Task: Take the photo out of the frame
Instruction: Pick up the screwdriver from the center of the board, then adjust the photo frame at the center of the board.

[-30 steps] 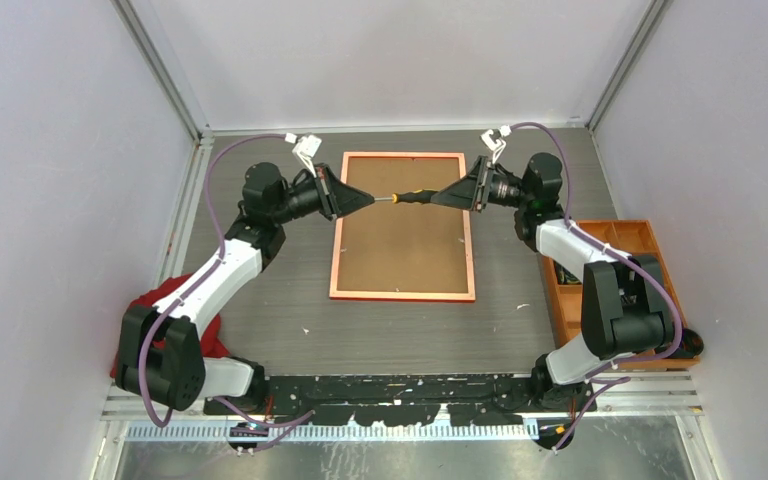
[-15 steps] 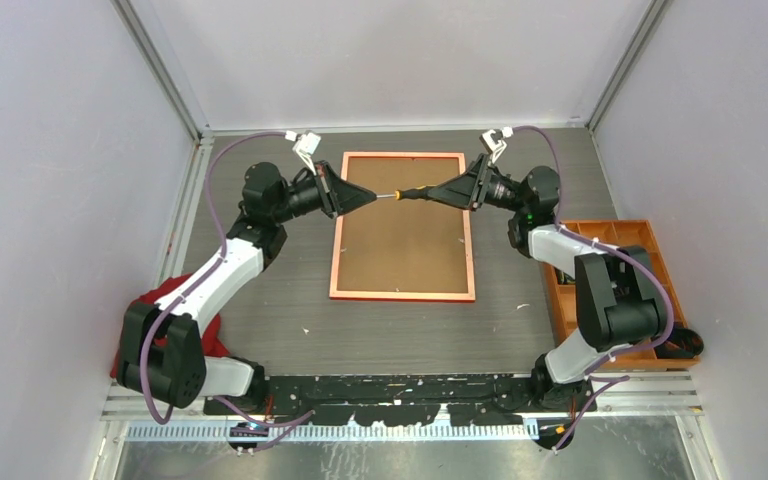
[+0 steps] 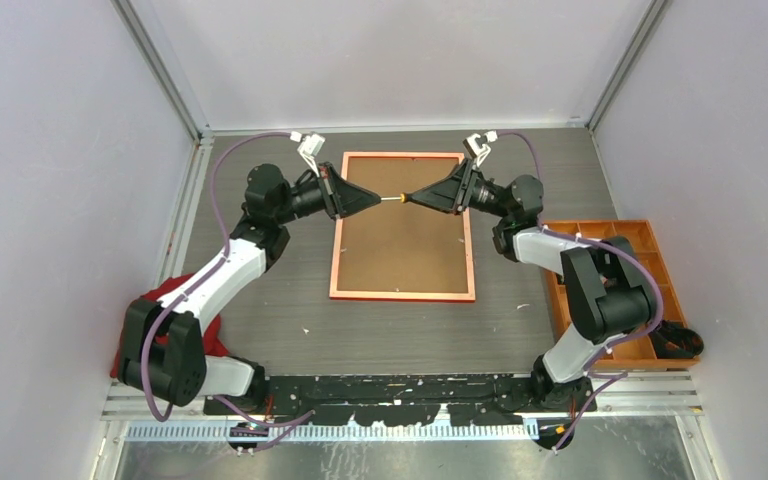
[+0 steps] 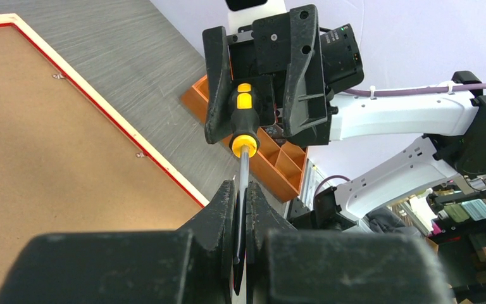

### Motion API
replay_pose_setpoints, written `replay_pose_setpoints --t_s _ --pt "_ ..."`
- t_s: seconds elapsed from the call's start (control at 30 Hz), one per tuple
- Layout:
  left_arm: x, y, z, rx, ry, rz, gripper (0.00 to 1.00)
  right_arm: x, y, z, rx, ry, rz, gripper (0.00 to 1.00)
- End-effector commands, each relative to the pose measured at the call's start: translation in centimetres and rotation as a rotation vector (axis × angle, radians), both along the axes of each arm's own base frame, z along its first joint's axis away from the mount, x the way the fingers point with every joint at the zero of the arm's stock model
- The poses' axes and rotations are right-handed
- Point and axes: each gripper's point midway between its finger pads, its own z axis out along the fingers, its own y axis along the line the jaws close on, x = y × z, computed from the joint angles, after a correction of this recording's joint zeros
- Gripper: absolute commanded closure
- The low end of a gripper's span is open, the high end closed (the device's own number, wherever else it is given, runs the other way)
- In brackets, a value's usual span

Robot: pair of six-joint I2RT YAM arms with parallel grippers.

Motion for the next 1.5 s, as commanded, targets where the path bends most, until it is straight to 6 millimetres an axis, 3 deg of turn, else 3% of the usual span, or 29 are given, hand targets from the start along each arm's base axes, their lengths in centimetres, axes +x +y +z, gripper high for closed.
replay_pose_setpoints --t_s 0.0,0.13,0.2,0.23,0.3,0.4,0.5,0.6,0.63,0.77,0.9,0.97,1.2,1.47 --pt "0.7 -0.2 -1.9 0.027 0.012 0.026 0.99 -2.2 1.0 3.6 0.09 -0.131 0.053 0.37" --pt "0.7 -0.2 -2.6 0.045 0.02 0.025 0.99 -2.3 1.3 3.7 0.097 -0.117 0.06 0.47" --pt "0.8 -0.2 -2.8 0.051 0.024 0.024 1.0 -2.3 1.5 3.8 0.104 -0.111 0.06 0.57" --pt "0.9 -0.2 -2.9 0.053 0.026 0.025 1.0 -2.4 1.6 3.8 0.106 -0.109 0.063 0.63" --pt "0.9 -0.2 -3.1 0.061 0.03 0.025 0.99 -2.6 1.9 4.0 0.111 -0.111 0.064 0.83" --pt "1.0 -0.2 -3.5 0.077 0.032 0.026 0.97 -2.6 2.0 4.1 0.114 -0.117 0.062 0.99" --pt "2.0 0.8 -3.5 0.091 0.052 0.074 0.55 -2.5 2.0 3.6 0.101 -0.121 0.065 0.99" --pt "3.6 2.8 -3.0 0.101 0.07 0.159 0.06 -1.6 2.2 1.9 0.059 -0.091 0.049 0.99" --pt "4.3 3.6 -2.8 0.107 0.072 0.195 0.01 -1.1 2.2 1.1 0.037 -0.078 0.043 0.99" --pt "6.4 6.5 -4.0 0.204 0.083 0.341 0.0 1.3 2.0 -2.8 -0.073 -0.008 0.001 0.99" --pt "8.7 9.1 -7.0 0.379 0.109 0.484 0.0 3.6 0.8 -8.0 -0.296 0.09 -0.091 0.99" --pt "9.6 10.3 -8.9 0.478 0.139 0.528 0.0 4.5 -0.2 -10.1 -0.435 0.051 -0.149 0.99" --pt "12.4 11.2 -14.9 0.678 0.21 0.548 0.0 5.4 -1.3 -13.0 -0.613 0.076 -0.201 0.99" --pt "14.1 10.6 -19.0 0.909 0.203 0.542 0.04 5.0 -1.1 -12.5 -0.678 0.023 -0.23 0.99"
